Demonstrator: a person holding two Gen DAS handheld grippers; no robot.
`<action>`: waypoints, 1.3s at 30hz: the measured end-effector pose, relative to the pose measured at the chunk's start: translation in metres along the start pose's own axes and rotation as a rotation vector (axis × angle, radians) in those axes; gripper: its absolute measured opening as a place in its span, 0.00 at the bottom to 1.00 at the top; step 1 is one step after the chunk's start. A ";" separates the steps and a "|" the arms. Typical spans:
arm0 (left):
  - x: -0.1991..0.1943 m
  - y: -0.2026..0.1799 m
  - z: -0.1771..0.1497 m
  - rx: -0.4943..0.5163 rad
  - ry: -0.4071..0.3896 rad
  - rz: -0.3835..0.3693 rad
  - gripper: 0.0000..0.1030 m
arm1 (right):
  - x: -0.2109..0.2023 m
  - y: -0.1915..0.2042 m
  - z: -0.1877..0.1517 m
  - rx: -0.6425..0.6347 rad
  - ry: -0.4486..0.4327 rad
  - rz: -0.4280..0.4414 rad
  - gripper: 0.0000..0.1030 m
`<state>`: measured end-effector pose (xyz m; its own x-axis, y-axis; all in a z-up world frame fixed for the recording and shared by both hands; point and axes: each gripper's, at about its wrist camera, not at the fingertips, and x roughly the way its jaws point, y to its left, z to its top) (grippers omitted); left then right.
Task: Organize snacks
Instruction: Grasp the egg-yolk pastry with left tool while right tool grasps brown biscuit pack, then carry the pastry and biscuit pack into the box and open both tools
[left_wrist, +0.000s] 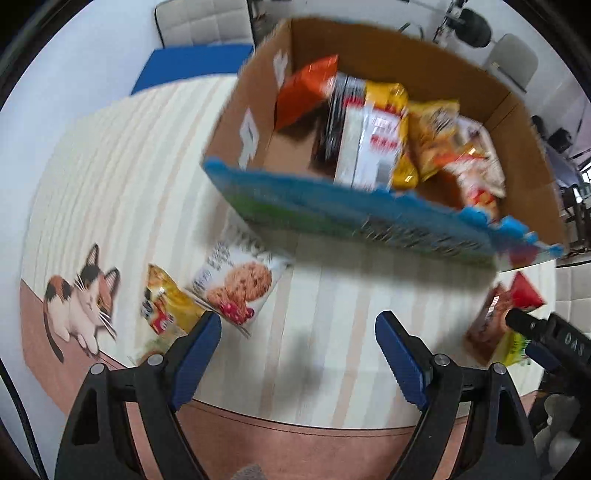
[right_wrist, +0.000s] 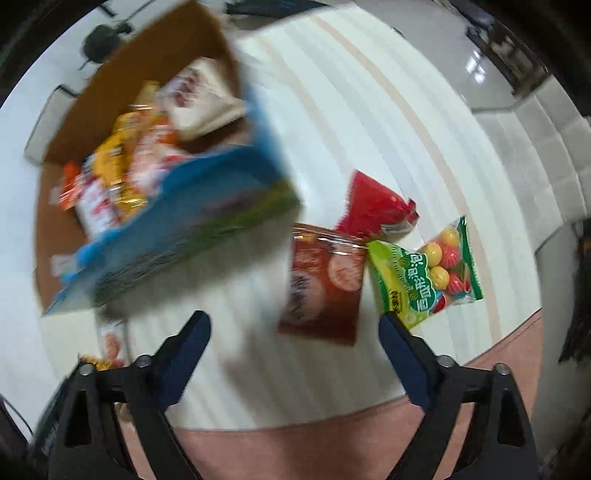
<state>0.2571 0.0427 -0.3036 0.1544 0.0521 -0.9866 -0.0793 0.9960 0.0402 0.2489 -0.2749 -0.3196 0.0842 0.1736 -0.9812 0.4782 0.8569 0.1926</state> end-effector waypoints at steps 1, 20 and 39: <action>0.007 -0.001 -0.001 0.002 0.009 0.010 0.83 | 0.012 -0.006 0.004 0.023 0.017 0.003 0.82; 0.018 0.077 -0.044 -0.083 0.089 0.042 0.83 | 0.051 0.045 -0.057 -0.154 0.116 -0.062 0.57; 0.092 0.203 -0.074 -0.485 0.320 -0.150 0.79 | 0.074 0.133 -0.104 -0.310 0.157 -0.049 0.57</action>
<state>0.1824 0.2440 -0.3982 -0.0996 -0.1862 -0.9774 -0.5320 0.8401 -0.1059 0.2282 -0.0973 -0.3654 -0.0790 0.1800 -0.9805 0.1881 0.9686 0.1627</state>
